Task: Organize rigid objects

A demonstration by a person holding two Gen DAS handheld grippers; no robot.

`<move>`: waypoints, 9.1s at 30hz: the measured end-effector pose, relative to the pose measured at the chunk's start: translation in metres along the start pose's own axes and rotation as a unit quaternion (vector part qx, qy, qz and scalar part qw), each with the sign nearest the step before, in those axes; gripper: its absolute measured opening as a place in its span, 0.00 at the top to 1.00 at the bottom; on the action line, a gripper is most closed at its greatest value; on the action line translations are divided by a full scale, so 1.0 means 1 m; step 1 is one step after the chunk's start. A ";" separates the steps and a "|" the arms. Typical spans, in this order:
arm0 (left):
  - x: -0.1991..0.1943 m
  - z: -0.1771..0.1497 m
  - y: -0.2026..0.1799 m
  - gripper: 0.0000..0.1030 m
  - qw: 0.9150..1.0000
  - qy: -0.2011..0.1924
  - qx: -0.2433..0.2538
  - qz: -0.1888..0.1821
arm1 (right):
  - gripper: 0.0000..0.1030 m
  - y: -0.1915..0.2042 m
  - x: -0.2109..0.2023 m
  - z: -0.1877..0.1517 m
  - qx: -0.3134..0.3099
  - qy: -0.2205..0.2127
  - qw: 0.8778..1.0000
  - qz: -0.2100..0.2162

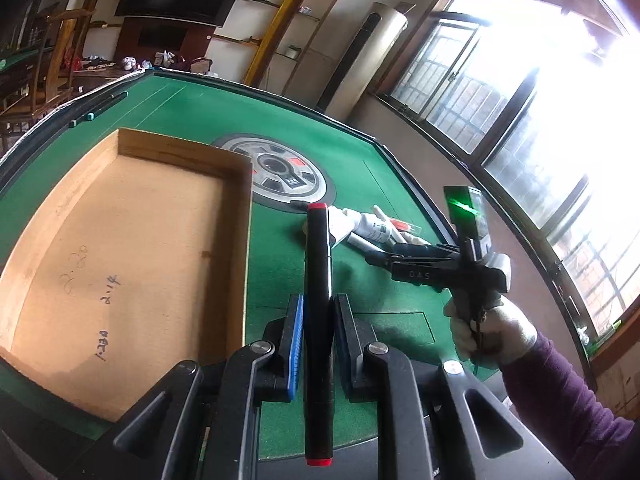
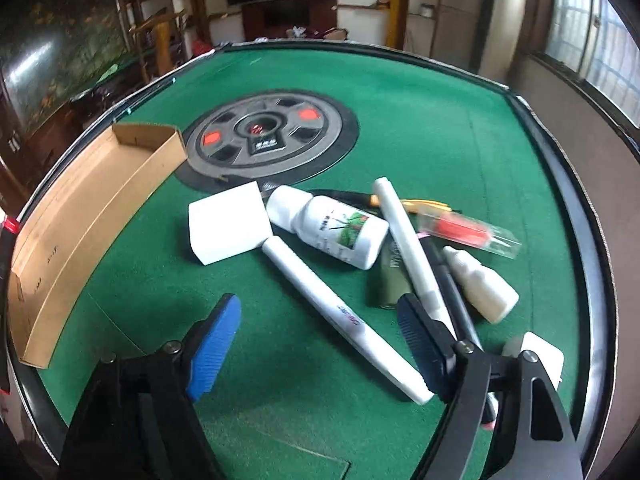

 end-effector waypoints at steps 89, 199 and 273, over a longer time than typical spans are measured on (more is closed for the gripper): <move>0.033 0.057 -0.001 0.10 0.953 -0.021 0.091 0.289 | 0.19 -0.046 -0.094 -0.016 0.179 -0.214 0.957 -0.073; 0.034 0.052 0.168 0.52 0.989 0.103 -0.039 0.102 | 0.66 0.218 0.038 0.084 0.124 0.065 0.963 0.229; 0.017 -0.017 -0.062 0.16 0.996 -0.025 0.057 0.070 | 0.25 0.028 -0.011 -0.017 0.183 -0.093 0.979 0.006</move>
Point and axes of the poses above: each gripper's, at about its wrist camera, not at the fingertips, and x roughly the way its jaws point, y to its left, z to its top, the point moved 9 cm from there along x, roughly the way its jaws point, and after that the axes turned 4 degrees about x, right-handed, at the moved point
